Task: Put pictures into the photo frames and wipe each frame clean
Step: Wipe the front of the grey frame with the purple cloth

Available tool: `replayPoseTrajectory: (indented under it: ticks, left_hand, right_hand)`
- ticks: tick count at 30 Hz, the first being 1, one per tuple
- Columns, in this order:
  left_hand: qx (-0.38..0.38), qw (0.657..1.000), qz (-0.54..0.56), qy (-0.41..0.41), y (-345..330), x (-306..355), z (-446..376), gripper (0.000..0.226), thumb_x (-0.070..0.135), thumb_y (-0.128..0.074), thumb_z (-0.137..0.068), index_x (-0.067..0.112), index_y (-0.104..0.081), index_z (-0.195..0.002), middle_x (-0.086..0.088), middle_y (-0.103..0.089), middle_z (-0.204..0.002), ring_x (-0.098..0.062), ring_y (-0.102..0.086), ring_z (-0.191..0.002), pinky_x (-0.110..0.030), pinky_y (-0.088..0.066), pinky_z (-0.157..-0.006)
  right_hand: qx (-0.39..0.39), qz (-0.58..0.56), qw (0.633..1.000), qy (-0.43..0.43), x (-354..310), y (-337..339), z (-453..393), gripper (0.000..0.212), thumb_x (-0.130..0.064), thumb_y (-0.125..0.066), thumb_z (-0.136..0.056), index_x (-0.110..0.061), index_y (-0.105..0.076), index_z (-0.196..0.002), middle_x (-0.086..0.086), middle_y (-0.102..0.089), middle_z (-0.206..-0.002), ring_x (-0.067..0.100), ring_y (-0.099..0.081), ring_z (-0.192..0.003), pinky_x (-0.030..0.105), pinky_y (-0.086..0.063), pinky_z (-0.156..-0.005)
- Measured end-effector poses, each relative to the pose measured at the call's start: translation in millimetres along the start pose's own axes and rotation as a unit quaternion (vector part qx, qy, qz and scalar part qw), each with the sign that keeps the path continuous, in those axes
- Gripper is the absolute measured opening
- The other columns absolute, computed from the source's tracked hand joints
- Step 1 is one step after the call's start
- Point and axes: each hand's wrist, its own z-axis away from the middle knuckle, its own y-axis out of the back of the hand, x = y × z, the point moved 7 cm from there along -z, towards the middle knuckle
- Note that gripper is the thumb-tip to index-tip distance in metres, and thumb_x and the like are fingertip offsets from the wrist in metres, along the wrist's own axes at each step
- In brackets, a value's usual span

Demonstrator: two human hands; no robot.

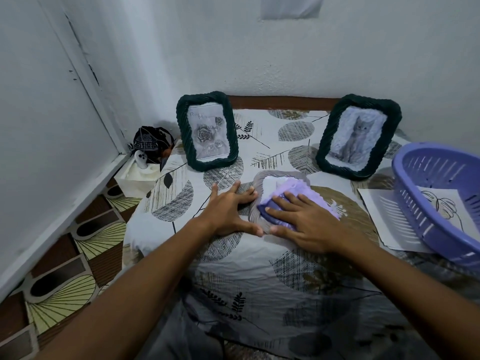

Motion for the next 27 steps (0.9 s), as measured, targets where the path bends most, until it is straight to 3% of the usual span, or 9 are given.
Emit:
replayPoseTrajectory:
  ticks: [4, 9, 15, 20, 23, 27]
  left_hand:
    - [-0.005, 1.0, 0.001, -0.005, 0, 1, 0, 0.111, 0.072, -0.073, -0.054, 0.026, -0.033, -0.147, 0.009, -0.028, -0.154, -0.013, -0.002, -0.147, -0.061, 0.01, -0.113]
    - [-0.002, 1.0, -0.011, 0.004, 1, 0, 0, 0.107, 0.07, -0.073, -0.056, 0.028, -0.033, -0.147, 0.012, -0.029, -0.153, -0.012, -0.003, -0.147, -0.059, 0.007, -0.114]
    - [0.0, 1.0, -0.01, 0.004, -1, 1, 1, 0.107, 0.07, -0.071, -0.056, 0.03, -0.032, -0.147, 0.011, -0.028, -0.154, -0.013, -0.003, -0.148, -0.059, 0.007, -0.114]
    - [0.002, 1.0, 0.001, 0.0, 0, 0, 0, 0.117, 0.079, -0.07, -0.046, 0.03, -0.034, -0.146, 0.013, -0.03, -0.153, -0.013, -0.004, -0.147, -0.06, 0.006, -0.114]
    - [0.007, 1.0, 0.003, -0.002, -2, 0, 0, 0.122, 0.087, -0.055, -0.04, 0.03, -0.034, -0.146, 0.013, -0.029, -0.153, -0.012, -0.004, -0.147, -0.06, 0.007, -0.114]
    - [0.013, 1.0, 0.007, -0.008, 0, 0, 0, 0.122, 0.088, -0.051, -0.039, 0.031, -0.034, -0.146, 0.013, -0.03, -0.153, -0.012, -0.005, -0.147, -0.059, 0.007, -0.114]
  right_hand:
    - [0.017, 0.0, 0.999, -0.034, -1, 5, -16, 0.118, -0.088, 0.024, -0.057, -0.031, -0.016, -0.152, 0.0, -0.006, -0.161, 0.022, -0.001, -0.149, 0.039, -0.001, -0.118]
    - [0.0, -0.034, 0.999, 0.022, -6, 0, 6, 0.103, -0.087, 0.008, -0.069, -0.033, -0.022, -0.151, -0.001, -0.005, -0.161, 0.02, 0.004, -0.148, 0.032, 0.004, -0.117]
    - [0.018, -0.014, 1.0, -0.003, -8, -1, 1, 0.107, -0.086, 0.015, -0.067, -0.031, -0.026, -0.15, 0.001, -0.012, -0.16, 0.024, -0.003, -0.148, 0.038, -0.004, -0.119]
    - [0.017, -0.035, 0.999, 0.031, -4, 7, 17, 0.095, -0.083, 0.001, -0.076, -0.031, -0.035, -0.147, -0.001, -0.017, -0.159, 0.021, -0.01, -0.148, 0.03, -0.006, -0.117]
    - [0.024, -0.004, 0.999, 0.031, -13, 12, 14, 0.087, -0.074, -0.007, -0.079, -0.027, -0.038, -0.146, 0.003, -0.022, -0.158, 0.026, -0.016, -0.146, 0.033, -0.012, -0.116]
    - [0.026, -0.039, 0.998, 0.03, -12, 6, 11, 0.079, -0.071, -0.016, -0.083, -0.028, -0.039, -0.145, 0.004, -0.019, -0.159, 0.026, -0.01, -0.148, 0.031, -0.006, -0.116]
